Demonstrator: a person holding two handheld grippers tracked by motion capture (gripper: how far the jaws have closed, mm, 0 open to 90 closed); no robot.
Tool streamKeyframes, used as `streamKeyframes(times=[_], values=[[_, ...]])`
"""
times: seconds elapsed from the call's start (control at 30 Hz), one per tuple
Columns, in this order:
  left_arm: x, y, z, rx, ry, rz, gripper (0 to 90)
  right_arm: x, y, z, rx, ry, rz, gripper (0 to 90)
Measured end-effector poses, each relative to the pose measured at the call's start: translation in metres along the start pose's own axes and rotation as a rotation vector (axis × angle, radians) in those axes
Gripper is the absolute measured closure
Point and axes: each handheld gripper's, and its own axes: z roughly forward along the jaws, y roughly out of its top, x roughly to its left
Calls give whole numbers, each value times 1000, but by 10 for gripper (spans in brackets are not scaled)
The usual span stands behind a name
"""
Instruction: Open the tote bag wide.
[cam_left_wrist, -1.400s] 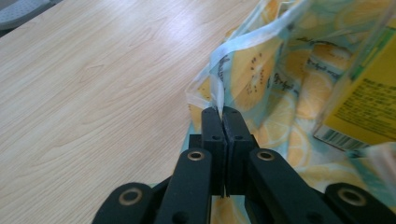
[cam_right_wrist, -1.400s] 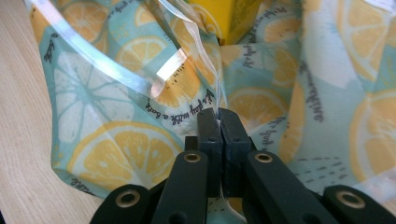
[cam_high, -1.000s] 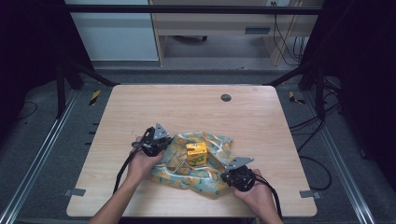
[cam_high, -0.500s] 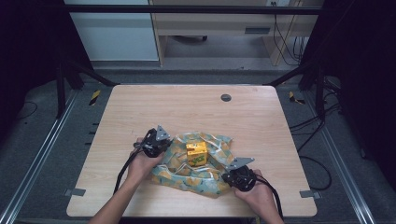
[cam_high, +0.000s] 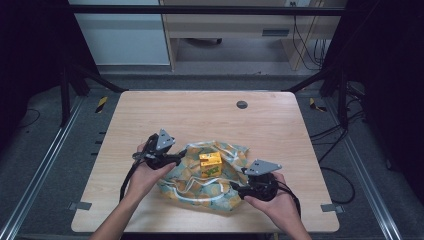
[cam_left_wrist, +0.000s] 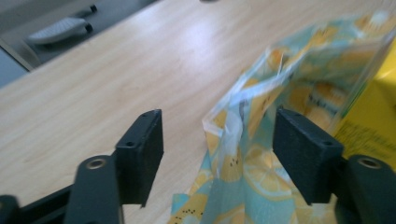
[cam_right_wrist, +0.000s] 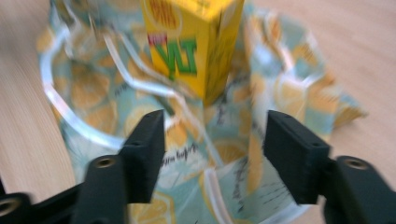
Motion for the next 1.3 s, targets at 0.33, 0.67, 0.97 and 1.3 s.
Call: streamKeyframes(times=[0.33,0.67,0.97,1.3], values=[[26,-10,-46,-9,55,-56,169,-36,0,-33,-84,-169,138,148],[52,-52,-68,34,103,-114,100,-70,-21,-30,-81,-256,268,69],[58,-98,-65,98,80,-158,51,-90,-40,-9,0,-372,332,105],[66,-126,-68,156,90,-188,56,-89,-72,3,49,-423,344,127]])
